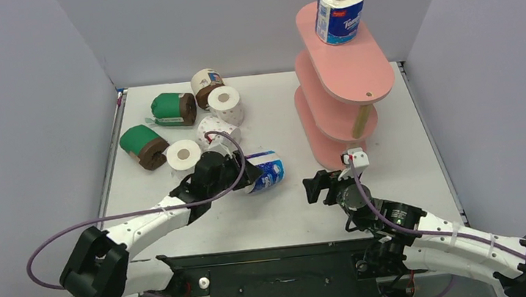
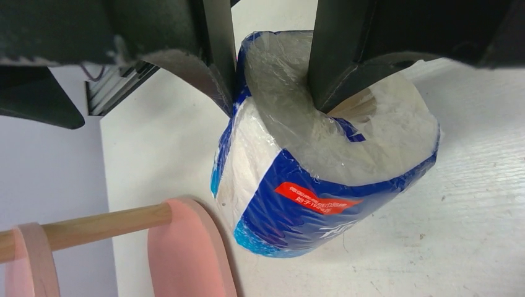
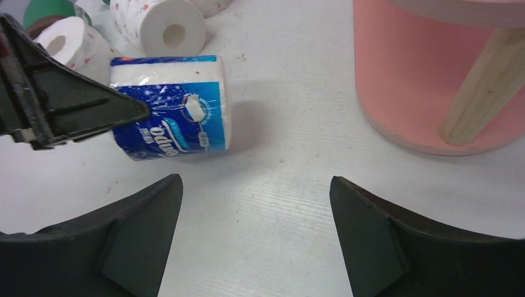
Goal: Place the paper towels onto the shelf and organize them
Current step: Adjust the paper towel at the center of the board.
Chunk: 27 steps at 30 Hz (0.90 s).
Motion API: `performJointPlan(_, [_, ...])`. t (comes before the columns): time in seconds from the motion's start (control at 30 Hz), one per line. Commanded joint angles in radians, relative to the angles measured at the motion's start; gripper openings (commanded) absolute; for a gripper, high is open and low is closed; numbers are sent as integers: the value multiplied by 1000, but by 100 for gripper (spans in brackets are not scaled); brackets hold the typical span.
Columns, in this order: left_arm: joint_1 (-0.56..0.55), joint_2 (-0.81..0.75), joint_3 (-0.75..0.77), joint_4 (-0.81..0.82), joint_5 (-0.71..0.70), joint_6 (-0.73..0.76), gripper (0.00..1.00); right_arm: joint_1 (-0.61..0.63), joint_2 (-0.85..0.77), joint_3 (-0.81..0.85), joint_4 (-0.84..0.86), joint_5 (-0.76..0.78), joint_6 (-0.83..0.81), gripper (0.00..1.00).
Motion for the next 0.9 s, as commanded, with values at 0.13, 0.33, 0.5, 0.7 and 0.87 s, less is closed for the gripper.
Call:
performJointPlan(0.13, [-129,-158,171,-487,-251,220,33,1,-24,39,-71,49,-44,84])
performJointPlan(0.33, [-288,-110,326,-695,-431,298,33,1,-14,34,-88,51,-34,85])
performJointPlan(0.5, [-386,5,416,-767,-528,338,32,1,18,29,-102,54,-6,85])
performJointPlan(0.7, [-442,137,496,-828,-541,349,32,1,103,59,-129,44,54,89])
performJointPlan(0.87, [-458,186,514,-834,-525,348,33,2,175,100,-191,95,129,94])
